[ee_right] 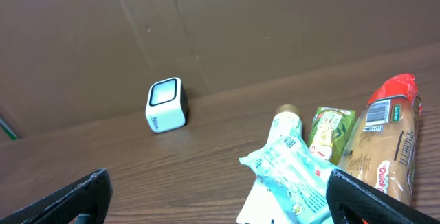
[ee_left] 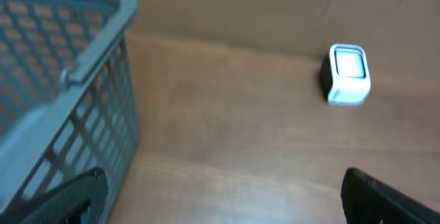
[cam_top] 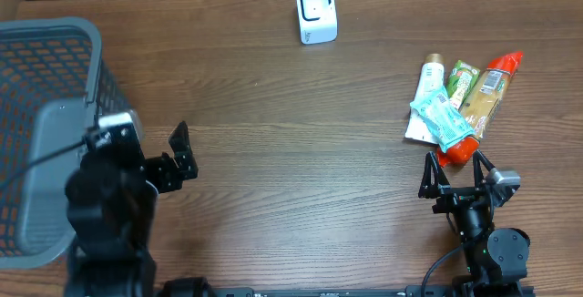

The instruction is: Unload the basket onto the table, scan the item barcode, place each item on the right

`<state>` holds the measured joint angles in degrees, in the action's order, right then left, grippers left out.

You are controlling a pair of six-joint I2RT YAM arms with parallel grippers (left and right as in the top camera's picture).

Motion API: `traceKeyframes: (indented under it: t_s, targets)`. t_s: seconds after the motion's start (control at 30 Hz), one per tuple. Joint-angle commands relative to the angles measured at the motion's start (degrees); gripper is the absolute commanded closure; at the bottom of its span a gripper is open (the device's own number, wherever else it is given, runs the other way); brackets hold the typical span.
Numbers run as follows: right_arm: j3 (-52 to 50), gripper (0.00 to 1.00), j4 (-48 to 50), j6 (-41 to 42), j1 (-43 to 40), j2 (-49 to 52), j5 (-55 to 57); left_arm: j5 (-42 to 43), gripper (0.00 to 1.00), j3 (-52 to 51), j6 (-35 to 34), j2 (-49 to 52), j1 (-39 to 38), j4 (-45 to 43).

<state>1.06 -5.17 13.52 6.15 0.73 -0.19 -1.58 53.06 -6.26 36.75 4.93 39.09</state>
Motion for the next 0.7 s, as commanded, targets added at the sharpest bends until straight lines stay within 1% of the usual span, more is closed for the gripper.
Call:
traceKeyframes:
  t_s: [0.0,0.13,0.3,0.47,0.57,0.67]
  targets:
    - [-0.59,0.00,0.35,0.11,0.22,-0.44,-0.37,-0.35,0.00,-7.80,3.93,-4.42,0.31,-6.29]
    - [-0.59,0.00,0.35,0.13,0.22,-0.44,-0.37,-0.28,0.01,-17.33,5.33,-10.75,0.31,-15.43]
    - [-0.59,0.00,0.35,0.13,0.22,-0.44,-0.37,0.11,0.00,-28.48,6.58,-18.34,0.31,-24.65]
    - [-0.59,0.00,0.35,0.11,0.22,-0.44,-0.37,0.09,0.00,-39.30,9.44,-25.44,0.31,-33.70]
    - [-0.59,0.00,0.35,0.13,0.22,-0.44,-0.37,0.09,0.01,-44.98,10.69,-29.83,0.31,-37.77]
    - [-0.59,0.00,0.35,0.13,0.22,-0.44,-0.37,-0.11,0.00,-49.35,11.04,-34.18,0.31,-39.47]
